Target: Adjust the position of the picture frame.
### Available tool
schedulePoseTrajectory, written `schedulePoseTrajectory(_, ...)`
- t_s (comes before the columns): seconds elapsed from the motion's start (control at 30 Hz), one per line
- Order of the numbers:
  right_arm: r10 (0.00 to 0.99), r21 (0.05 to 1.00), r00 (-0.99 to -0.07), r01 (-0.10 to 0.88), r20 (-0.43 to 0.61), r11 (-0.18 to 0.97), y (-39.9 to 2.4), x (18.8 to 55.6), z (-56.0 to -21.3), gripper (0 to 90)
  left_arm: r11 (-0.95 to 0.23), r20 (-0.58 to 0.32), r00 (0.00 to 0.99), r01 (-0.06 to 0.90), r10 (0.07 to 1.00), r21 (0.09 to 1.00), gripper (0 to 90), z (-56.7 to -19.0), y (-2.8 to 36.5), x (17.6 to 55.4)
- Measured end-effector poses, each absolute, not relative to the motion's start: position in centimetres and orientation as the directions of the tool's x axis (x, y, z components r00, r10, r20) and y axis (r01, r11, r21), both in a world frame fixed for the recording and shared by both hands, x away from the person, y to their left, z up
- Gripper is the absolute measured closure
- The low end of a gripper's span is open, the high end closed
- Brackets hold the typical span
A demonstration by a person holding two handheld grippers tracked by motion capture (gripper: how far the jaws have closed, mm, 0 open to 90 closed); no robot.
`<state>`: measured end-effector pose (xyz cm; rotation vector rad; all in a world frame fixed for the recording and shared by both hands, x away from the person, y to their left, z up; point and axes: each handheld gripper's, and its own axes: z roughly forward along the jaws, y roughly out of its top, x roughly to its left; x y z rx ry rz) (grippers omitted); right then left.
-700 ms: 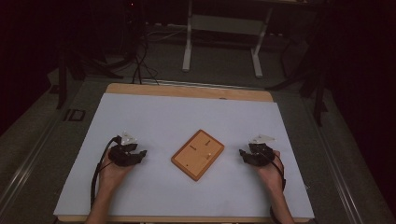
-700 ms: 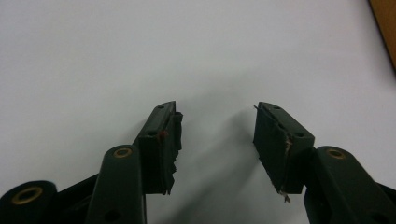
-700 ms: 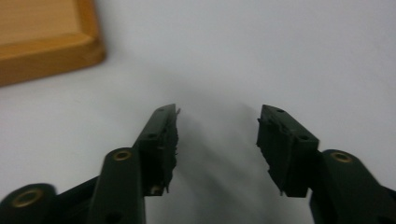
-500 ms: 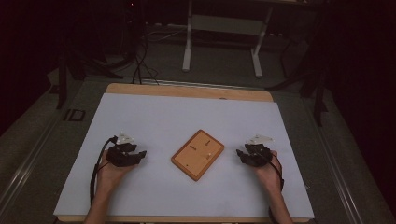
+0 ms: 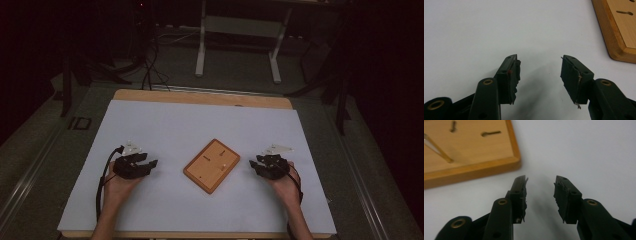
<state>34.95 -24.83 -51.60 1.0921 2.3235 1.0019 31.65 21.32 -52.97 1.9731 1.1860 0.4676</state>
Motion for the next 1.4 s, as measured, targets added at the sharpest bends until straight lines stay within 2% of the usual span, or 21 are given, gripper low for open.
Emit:
schedulePoseTrajectory(0.4, 0.730, 0.744, -0.682, 0.462, -0.051, 0.483, -23.4, 34.2, -51.1, 60.5, -0.254, -0.104, 0.511, 0.582, 0.853, 0.773, 47.9, -52.7, 21.2, 31.4)
schedulePoseTrajectory(0.5, 0.713, 0.749, -0.700, 0.455, -0.033, 0.481, -23.0, 34.0, -50.9, 63.4, -0.237, -0.119, 0.501, 0.589, 0.857, 0.773, 46.9, -52.7, 21.2, 31.4)
schedulePoseTrajectory(0.77, 0.675, 0.751, -0.738, 0.444, -0.003, 0.488, -22.3, 33.8, -50.8, 66.6, -0.251, -0.108, 0.500, 0.596, 0.859, 0.763, 46.5, -52.8, 21.1, 31.4)
schedulePoseTrajectory(1.4, 0.591, 0.754, -0.807, 0.397, 0.014, 0.523, -19.1, 33.3, -50.8, 63.8, -0.279, -0.083, 0.500, 0.606, 0.862, 0.745, 45.5, -53.0, 20.8, 31.6)
